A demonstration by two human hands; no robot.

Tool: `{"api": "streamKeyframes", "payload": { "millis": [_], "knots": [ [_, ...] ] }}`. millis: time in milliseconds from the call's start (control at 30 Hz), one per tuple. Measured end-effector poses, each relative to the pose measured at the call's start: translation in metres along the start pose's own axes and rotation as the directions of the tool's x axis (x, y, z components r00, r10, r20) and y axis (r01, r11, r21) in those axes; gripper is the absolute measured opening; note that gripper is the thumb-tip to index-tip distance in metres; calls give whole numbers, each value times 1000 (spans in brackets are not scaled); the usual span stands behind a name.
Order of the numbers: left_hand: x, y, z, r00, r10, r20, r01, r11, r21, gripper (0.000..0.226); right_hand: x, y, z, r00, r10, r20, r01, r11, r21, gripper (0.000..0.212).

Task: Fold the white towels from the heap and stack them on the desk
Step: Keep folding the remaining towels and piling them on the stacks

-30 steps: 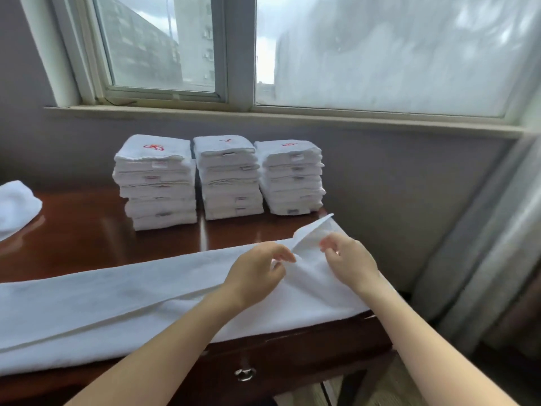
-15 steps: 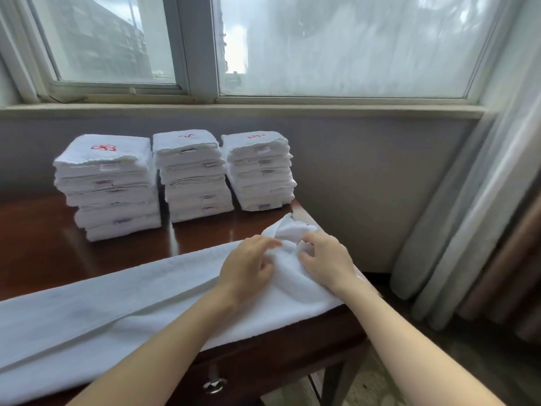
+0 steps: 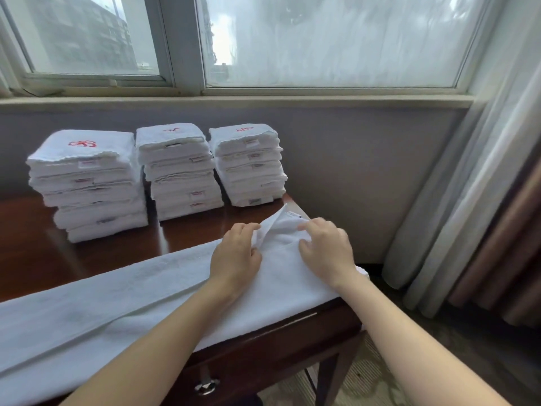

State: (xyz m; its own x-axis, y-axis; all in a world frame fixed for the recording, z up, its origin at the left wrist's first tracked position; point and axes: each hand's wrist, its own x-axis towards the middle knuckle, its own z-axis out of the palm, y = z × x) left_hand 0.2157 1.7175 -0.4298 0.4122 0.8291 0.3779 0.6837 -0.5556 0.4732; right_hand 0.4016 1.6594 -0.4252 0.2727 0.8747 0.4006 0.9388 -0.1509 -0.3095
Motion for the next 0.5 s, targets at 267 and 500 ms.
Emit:
{"api": "streamKeyframes", "payload": {
  "millis": [267, 500],
  "knots": [
    [2, -5, -9, 999, 42, -27, -40, 998, 50, 21, 10, -12, 3, 991, -94, 91, 79, 986, 148, 64],
    [1, -2, -40, 967, 198, -162, -199, 980, 9, 17, 43, -38, -15, 983, -107, 147, 50, 936, 347, 24]
  ]
}}
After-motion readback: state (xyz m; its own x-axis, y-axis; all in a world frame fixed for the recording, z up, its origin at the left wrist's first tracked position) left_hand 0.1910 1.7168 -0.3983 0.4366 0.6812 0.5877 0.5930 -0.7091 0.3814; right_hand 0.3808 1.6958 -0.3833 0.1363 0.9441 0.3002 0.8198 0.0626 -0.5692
